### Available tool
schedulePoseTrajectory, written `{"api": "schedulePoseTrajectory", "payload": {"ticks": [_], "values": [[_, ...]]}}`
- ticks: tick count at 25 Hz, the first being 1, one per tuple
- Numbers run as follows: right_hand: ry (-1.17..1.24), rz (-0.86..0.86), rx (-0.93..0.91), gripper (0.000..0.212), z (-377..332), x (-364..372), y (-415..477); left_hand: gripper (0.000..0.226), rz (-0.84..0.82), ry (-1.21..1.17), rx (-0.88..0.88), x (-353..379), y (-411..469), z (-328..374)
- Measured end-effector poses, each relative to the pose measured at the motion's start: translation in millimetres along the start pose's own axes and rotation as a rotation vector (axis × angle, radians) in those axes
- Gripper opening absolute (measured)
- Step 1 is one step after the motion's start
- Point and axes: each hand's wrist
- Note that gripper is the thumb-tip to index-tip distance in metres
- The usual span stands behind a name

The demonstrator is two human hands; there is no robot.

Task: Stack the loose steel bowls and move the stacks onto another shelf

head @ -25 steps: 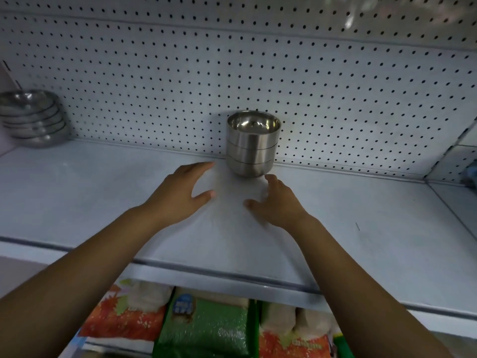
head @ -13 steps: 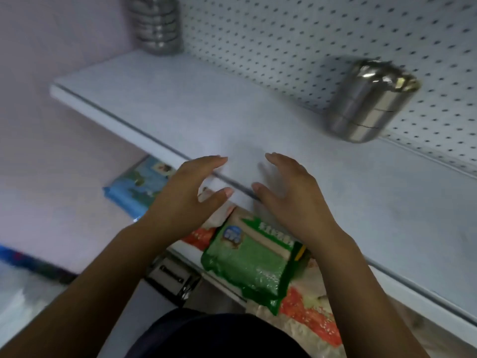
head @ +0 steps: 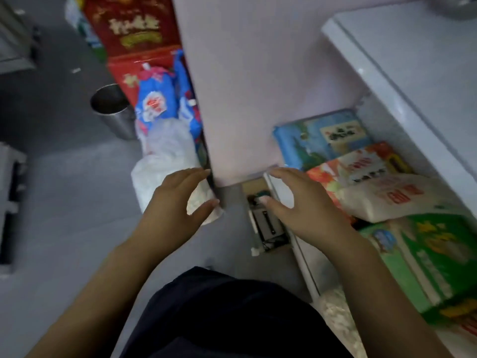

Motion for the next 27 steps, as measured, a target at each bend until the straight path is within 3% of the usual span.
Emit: {"api": "schedulePoseTrajectory", "payload": {"ticks": [11,21,27], "values": [[-0.101,-0.480,-0.455,0.053,-195,164,111,0.059,0.305,0.023,-0.602,-108,-126,-158],[-0.209,-0.938,-0.856,0.059,-330,268,189,0.063,0.572,-0.122,-1.205,-111,-186,-183],[-0.302,-1.043,-1.076,0.058,-409,326,226,0.063,0.776,-0.150,-1.420,-122,-173,-200]]}}
Point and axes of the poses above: each hand's wrist, its own y-axis towards the middle knuckle, its own x-axis out of the palm, z = x × y
